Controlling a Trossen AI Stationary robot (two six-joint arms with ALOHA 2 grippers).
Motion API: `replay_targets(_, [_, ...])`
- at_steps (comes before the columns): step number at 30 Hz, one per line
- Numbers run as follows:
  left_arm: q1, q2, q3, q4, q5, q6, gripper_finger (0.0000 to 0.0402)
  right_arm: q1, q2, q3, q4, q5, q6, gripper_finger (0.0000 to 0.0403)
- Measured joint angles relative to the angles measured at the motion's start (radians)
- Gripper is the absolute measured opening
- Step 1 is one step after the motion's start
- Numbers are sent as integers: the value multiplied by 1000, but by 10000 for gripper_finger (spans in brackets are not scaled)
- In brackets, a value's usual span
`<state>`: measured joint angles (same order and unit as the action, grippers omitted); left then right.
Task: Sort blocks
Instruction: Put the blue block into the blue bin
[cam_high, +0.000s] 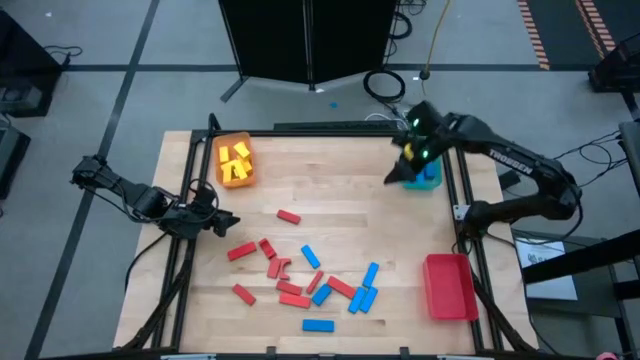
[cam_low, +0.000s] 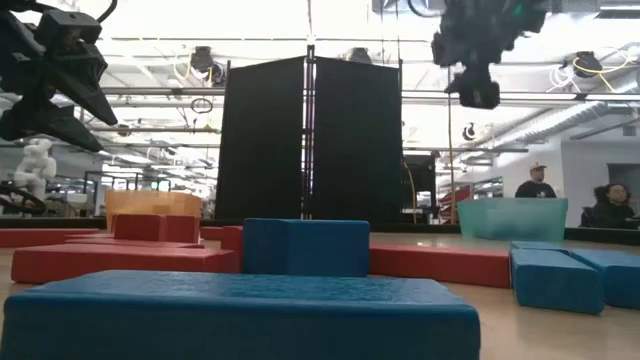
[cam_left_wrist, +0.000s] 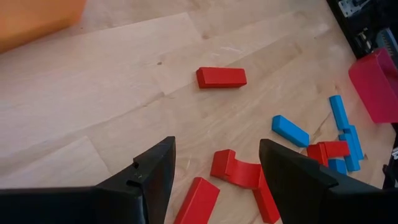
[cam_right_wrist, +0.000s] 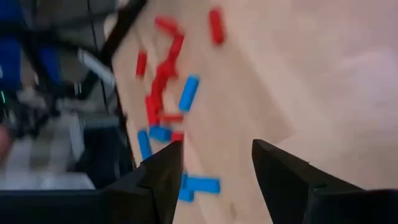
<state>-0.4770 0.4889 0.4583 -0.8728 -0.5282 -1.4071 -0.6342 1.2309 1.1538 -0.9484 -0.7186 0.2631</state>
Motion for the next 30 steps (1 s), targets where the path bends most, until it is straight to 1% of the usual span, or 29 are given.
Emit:
replay_targets(5, [0,0,0,0,0,0,228,272,0,0,8,98,71,183])
replay_targets(8, [0,0,0,0,0,0,228,419,3,0,65,170,131,183])
replay_targets(12, [0,0,0,0,-1,0,228,587,14,0,195,308,196,183])
replay_targets(16, [0,0,0,0,-1,0,228,721,64,0,295,433,197,183])
replay_targets(20, [0,0,0,0,-1,0,228,811,157,-1,308,481,121,183])
replay_targets(23, [0,0,0,0,-1,0,228,856,242,-1,303,481,64,194])
replay_targets(26, [0,0,0,0,0,0,228,885,326,-1,291,477,11,218])
replay_targets(30, [0,0,0,-1,0,1,228,899,425,-1,228,487,-74,259])
